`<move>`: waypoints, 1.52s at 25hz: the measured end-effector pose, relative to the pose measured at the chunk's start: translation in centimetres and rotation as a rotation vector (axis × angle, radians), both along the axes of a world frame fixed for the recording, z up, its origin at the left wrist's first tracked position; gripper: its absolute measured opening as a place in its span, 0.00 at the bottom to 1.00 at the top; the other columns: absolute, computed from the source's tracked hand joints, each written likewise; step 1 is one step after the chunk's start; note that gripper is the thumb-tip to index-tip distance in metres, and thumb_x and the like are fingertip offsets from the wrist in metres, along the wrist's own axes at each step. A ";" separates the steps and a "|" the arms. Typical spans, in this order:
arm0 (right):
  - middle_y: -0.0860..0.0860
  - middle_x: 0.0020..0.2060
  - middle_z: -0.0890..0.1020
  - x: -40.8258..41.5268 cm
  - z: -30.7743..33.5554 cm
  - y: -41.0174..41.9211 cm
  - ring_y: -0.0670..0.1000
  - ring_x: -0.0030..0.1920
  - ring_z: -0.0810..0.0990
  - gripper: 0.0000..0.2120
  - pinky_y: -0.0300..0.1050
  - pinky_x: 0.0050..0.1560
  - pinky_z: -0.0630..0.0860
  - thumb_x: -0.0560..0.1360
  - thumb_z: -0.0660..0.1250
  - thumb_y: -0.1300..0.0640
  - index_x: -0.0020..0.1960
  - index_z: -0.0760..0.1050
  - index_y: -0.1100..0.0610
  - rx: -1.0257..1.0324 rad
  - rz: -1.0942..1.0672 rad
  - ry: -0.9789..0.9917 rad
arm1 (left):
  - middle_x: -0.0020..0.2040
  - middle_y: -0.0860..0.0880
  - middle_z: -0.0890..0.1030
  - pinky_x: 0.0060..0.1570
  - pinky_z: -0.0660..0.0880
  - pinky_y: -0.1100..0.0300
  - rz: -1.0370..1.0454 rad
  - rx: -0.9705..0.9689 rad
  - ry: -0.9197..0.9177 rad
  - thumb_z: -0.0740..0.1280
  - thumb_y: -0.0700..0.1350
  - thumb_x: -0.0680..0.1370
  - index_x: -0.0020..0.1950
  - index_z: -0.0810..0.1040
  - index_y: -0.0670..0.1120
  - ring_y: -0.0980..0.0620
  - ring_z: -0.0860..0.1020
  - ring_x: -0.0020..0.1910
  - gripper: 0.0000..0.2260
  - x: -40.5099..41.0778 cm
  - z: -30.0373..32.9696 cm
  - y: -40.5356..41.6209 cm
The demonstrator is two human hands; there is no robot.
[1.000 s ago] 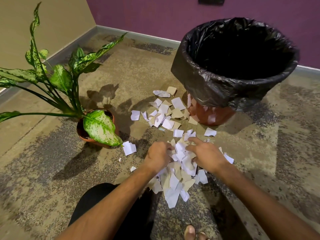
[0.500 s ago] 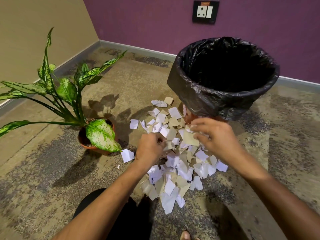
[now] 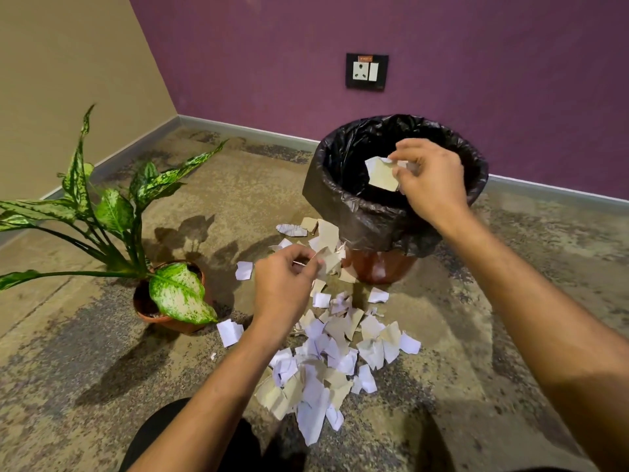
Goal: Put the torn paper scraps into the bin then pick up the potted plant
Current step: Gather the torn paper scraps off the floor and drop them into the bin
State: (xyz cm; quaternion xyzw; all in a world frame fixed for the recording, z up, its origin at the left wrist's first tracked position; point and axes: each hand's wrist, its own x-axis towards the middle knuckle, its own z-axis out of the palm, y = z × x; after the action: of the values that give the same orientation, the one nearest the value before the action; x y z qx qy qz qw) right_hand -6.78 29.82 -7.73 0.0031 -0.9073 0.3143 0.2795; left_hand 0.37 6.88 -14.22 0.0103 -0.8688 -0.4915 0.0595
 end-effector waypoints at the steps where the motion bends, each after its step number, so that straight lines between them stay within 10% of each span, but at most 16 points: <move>1: 0.49 0.62 0.78 -0.4 -0.3 0.2 0.50 0.62 0.76 0.11 0.52 0.65 0.72 0.75 0.67 0.62 0.55 0.82 0.55 0.026 -0.023 -0.058 | 0.28 0.54 0.80 0.30 0.74 0.63 0.006 0.017 0.031 0.71 0.47 0.74 0.37 0.82 0.51 0.60 0.75 0.26 0.05 0.3 0.6 0.2; 8: 0.44 0.72 0.67 1.8 -0.6 -0.6 0.47 0.50 0.79 0.16 0.46 0.65 0.68 0.79 0.63 0.59 0.65 0.75 0.50 0.066 0.063 -0.165 | 0.32 0.57 0.81 0.34 0.76 0.69 -0.075 0.077 0.216 0.72 0.43 0.74 0.40 0.82 0.50 0.63 0.78 0.31 0.04 -1.0 5.0 2.2; 11: 0.46 0.69 0.72 4.0 -1.2 -1.4 0.47 0.66 0.71 0.15 0.48 0.68 0.68 0.78 0.63 0.61 0.63 0.77 0.53 0.021 0.087 0.040 | 0.33 0.56 0.81 0.37 0.79 0.64 -0.119 -0.029 0.286 0.71 0.43 0.75 0.42 0.83 0.48 0.62 0.79 0.32 0.03 -4.2 6.9 4.4; 18: 0.57 0.56 0.80 9.8 -5.9 -3.5 0.53 0.56 0.79 0.11 0.43 0.59 0.74 0.74 0.64 0.69 0.53 0.81 0.65 0.007 0.084 0.349 | 0.43 0.48 0.83 0.45 0.78 0.59 -0.122 -0.085 0.336 0.74 0.48 0.72 0.48 0.81 0.45 0.51 0.81 0.42 0.09 -10.0 9.0 8.5; 22: 0.50 0.57 0.80 12.1 -10.9 -4.2 0.48 0.57 0.78 0.12 0.49 0.57 0.78 0.76 0.63 0.63 0.57 0.80 0.59 -0.029 0.161 0.086 | 0.54 0.50 0.82 0.54 0.77 0.59 -0.104 -0.025 0.461 0.71 0.48 0.74 0.60 0.79 0.45 0.54 0.79 0.53 0.16 -8.1 7.3 6.7; 26: 0.44 0.70 0.68 13.4 -16.6 -3.8 0.44 0.68 0.67 0.25 0.51 0.68 0.69 0.76 0.65 0.45 0.71 0.66 0.45 0.122 0.198 -0.575 | 0.51 0.52 0.82 0.49 0.78 0.57 -0.050 -0.005 0.554 0.67 0.43 0.77 0.57 0.80 0.45 0.56 0.78 0.49 0.10 -3.2 2.2 2.5; 31: 0.45 0.77 0.42 14.9 -21.6 -3.5 0.55 0.74 0.59 0.55 0.54 0.63 0.71 0.61 0.67 0.26 0.76 0.39 0.39 0.349 0.284 -0.973 | 0.63 0.50 0.77 0.56 0.75 0.51 -0.215 -0.359 0.045 0.65 0.52 0.78 0.66 0.72 0.48 0.51 0.77 0.57 0.18 2.3 -6.3 -3.1; 38: 0.48 0.77 0.39 14.7 -22.1 -7.2 0.56 0.70 0.64 0.51 0.48 0.52 0.76 0.68 0.71 0.39 0.74 0.35 0.34 0.560 0.391 -0.891 | 0.78 0.46 0.47 0.65 0.69 0.43 -0.492 -0.857 -0.663 0.71 0.70 0.63 0.76 0.38 0.55 0.38 0.65 0.71 0.55 6.4 -13.0 -4.2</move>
State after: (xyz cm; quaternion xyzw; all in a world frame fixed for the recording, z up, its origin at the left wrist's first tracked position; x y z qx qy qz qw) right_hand 7.91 22.63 -29.83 0.1124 -0.9690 0.0782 -0.2058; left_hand 6.79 2.68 -27.17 -0.0633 -0.9388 -0.0669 -0.3319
